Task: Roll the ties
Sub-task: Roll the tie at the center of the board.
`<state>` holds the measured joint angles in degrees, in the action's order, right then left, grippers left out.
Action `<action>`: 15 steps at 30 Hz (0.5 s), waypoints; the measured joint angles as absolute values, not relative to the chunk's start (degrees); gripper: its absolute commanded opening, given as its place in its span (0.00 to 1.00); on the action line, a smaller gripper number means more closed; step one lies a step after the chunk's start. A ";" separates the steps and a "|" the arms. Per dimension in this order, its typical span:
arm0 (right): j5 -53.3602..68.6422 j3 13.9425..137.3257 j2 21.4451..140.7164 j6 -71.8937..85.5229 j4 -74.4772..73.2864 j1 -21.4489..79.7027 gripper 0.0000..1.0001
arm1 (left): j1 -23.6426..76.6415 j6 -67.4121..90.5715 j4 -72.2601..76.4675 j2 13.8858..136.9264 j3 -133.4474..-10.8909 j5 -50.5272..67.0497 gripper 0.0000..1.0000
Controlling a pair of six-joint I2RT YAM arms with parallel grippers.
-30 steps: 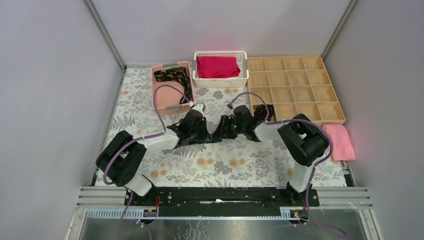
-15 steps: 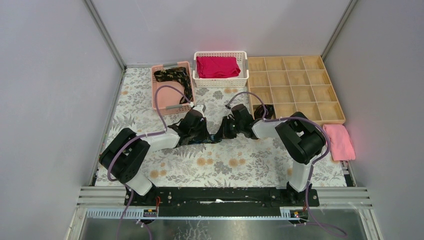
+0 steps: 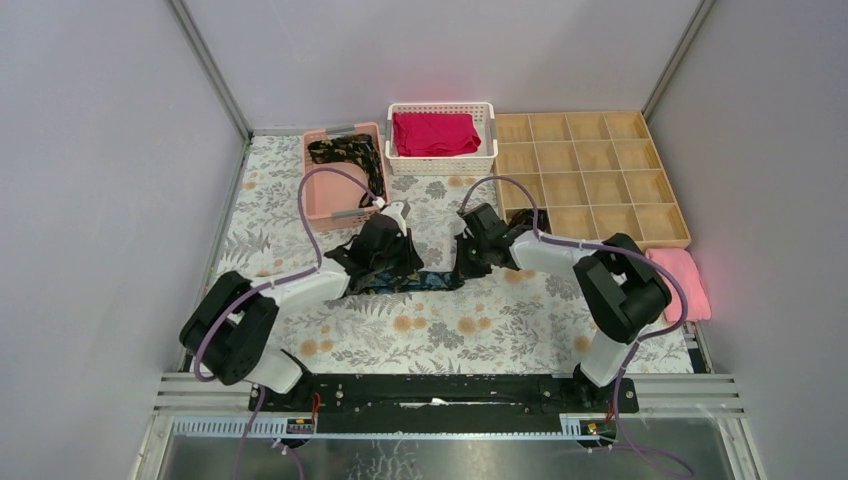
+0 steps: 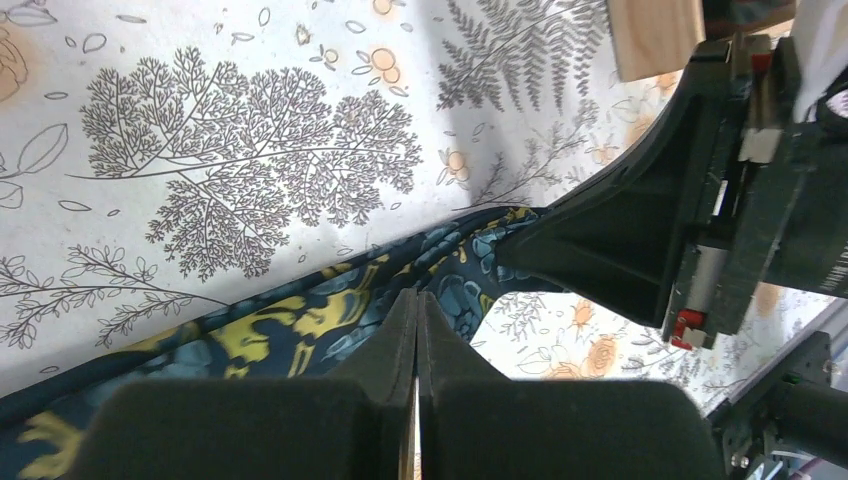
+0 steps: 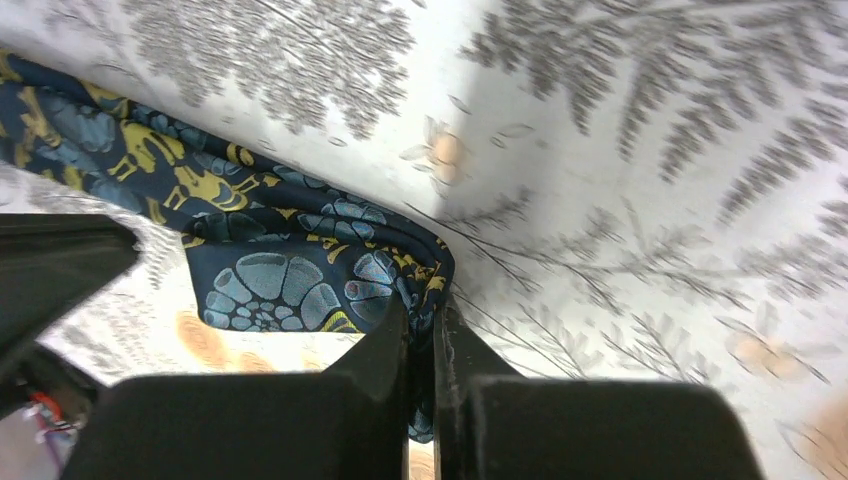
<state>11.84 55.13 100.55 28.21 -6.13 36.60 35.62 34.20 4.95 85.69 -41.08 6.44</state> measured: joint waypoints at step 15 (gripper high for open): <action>-4.10 59.99 92.40 19.31 -26.94 36.58 0.00 | 37.26 34.41 3.09 84.82 -41.10 7.29 0.01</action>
<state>-4.10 59.99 92.40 19.31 -26.94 36.58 37.26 34.41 3.09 84.82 -41.10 7.29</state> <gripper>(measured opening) 0.059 0.011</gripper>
